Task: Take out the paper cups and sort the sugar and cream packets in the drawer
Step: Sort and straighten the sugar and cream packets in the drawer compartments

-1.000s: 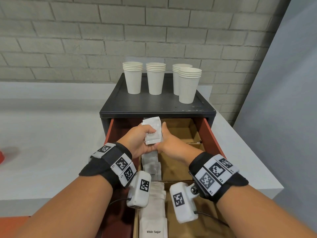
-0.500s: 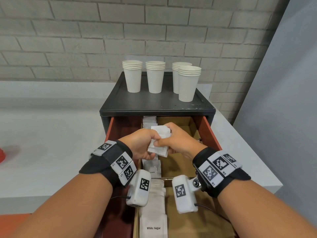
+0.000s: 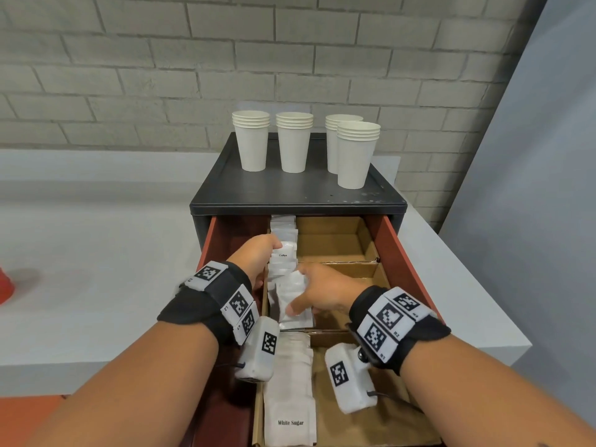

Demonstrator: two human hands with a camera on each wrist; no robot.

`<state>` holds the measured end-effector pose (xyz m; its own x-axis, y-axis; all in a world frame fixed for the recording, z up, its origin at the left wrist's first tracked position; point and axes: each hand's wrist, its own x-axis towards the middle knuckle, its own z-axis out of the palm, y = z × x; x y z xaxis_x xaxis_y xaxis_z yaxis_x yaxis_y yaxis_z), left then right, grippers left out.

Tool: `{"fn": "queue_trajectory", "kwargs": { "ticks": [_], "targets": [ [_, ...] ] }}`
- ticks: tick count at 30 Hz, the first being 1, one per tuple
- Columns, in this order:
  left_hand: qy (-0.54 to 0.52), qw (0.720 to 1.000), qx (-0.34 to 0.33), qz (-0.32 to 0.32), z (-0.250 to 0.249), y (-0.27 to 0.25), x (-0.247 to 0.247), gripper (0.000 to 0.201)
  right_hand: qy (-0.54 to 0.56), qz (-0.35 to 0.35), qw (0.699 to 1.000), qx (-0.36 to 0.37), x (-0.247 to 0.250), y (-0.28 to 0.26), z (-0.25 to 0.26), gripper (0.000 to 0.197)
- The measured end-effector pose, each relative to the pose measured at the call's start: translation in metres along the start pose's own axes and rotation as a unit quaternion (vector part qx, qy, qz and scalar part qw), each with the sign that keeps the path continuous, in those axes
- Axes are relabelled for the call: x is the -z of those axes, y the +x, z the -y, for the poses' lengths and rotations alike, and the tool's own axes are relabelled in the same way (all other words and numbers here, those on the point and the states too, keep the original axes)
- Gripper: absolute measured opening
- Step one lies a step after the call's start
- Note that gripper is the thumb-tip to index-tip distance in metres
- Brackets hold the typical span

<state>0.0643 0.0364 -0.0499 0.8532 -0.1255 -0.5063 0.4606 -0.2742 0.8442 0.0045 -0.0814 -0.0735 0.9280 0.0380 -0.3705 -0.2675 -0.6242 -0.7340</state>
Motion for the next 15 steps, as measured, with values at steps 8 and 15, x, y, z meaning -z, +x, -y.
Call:
{"fn": "queue_trajectory", "kwargs": {
  "ticks": [8, 15],
  "targets": [
    [-0.013, 0.998, 0.039, 0.044, 0.009, 0.016, -0.005, 0.062, -0.196, -0.061, 0.979, 0.004, -0.022, -0.003, -0.002, 0.078],
    [-0.024, 0.997, 0.047, 0.064, 0.01, 0.019, -0.003, 0.064, -0.111, -0.15, 0.982, 0.04, -0.033, 0.004, -0.006, 0.067]
  ]
}}
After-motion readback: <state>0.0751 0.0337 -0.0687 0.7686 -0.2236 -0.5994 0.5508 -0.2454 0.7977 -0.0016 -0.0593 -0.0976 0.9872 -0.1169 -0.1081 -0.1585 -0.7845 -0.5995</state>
